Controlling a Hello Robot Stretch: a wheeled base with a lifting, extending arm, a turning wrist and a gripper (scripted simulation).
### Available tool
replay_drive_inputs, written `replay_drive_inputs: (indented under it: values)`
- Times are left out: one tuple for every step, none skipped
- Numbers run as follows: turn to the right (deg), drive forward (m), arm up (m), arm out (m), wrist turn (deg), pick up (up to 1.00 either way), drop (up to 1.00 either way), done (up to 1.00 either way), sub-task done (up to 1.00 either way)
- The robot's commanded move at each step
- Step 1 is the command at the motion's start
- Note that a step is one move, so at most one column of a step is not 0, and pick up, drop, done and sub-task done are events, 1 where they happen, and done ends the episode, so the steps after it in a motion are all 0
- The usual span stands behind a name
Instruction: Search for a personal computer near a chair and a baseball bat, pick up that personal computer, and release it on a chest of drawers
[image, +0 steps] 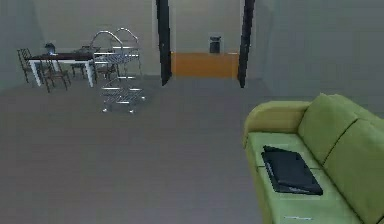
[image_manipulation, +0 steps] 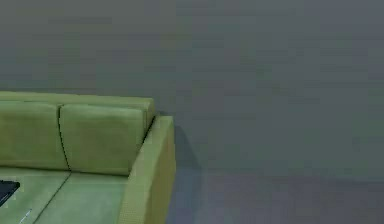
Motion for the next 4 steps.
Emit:
replay_drive_inputs:
  values:
    - [0.0,1.00,0.00,0.00,0.0,0.00,0.00,0.00,0.00]
    - [0.0,1.00,0.00,0.00,0.0,0.00,0.00,0.00,0.00]
    - [0.0,0.45,0.00,0.00,0.0,0.00,0.00,0.00,0.00]
    - [9.0,0.00,0.00,0.00,0.0,0.00,0.00,0.00,0.00]
